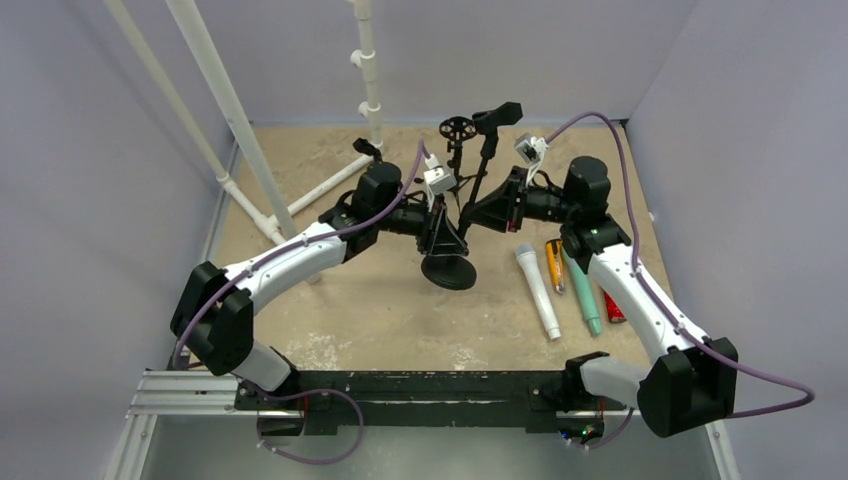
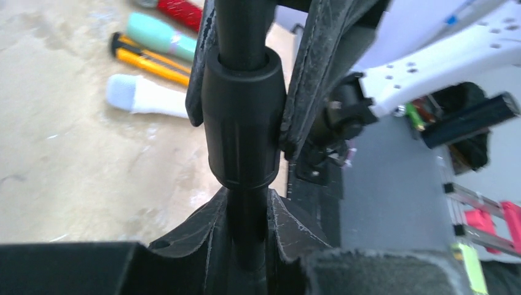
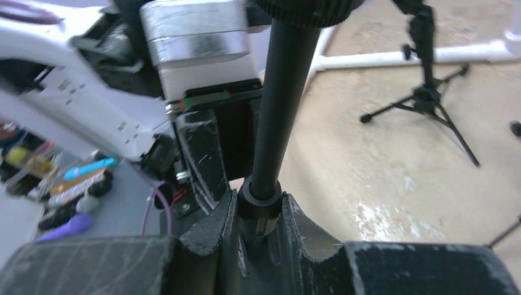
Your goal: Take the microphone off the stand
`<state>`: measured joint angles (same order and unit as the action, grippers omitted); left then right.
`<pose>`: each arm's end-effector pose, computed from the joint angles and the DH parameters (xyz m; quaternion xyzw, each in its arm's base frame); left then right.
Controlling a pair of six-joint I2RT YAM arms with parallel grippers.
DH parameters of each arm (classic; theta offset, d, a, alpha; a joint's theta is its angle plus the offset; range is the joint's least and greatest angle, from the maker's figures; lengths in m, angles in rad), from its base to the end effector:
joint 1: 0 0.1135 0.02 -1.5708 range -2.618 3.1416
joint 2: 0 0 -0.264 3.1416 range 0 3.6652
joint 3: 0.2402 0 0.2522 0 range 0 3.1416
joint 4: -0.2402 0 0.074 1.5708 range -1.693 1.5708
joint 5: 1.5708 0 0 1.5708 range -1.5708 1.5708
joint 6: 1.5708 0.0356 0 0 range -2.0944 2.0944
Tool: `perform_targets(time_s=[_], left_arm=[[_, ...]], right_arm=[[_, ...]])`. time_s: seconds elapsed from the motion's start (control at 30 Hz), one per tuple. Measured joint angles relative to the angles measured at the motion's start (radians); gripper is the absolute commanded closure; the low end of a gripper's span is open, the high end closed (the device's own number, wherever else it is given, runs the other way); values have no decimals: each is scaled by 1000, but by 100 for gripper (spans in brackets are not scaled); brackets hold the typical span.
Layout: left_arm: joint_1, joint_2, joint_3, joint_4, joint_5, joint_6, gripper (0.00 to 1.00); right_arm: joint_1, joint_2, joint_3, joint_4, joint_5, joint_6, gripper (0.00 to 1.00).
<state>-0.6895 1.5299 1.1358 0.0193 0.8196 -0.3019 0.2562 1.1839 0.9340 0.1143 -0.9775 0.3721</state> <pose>0.2534 -0.2427 0.3026 0.3661 0.7006 -0.5353 0.2976 0.2495 0.0959 0.3428 -0.2697 0.6819 0.5158 0.4429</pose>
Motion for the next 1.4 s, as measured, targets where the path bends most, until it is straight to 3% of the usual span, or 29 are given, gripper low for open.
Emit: perform_targets(time_s=[0.07, 0.27, 0.4, 0.63, 1.07, 1.4], left_arm=[[13, -22, -27, 55, 84, -25, 100], [23, -77, -39, 98, 188, -56, 100], [36, -106, -24, 71, 165, -55, 100], [38, -107, 6, 31, 0, -53, 100], [-25, -67, 88, -190, -351, 21, 100], [-42, -3, 131, -238, -418, 35, 100]], right_arm=[[0, -8, 8, 21, -74, -19, 100], [6, 5, 102, -28, -221, -102, 42], [2, 7, 113, -87, -198, -151, 27], [6, 6, 144, -182, -65, -137, 26], [26, 53, 243, -262, 202, -71, 35], [35, 88, 159, -209, 226, 4, 56]])
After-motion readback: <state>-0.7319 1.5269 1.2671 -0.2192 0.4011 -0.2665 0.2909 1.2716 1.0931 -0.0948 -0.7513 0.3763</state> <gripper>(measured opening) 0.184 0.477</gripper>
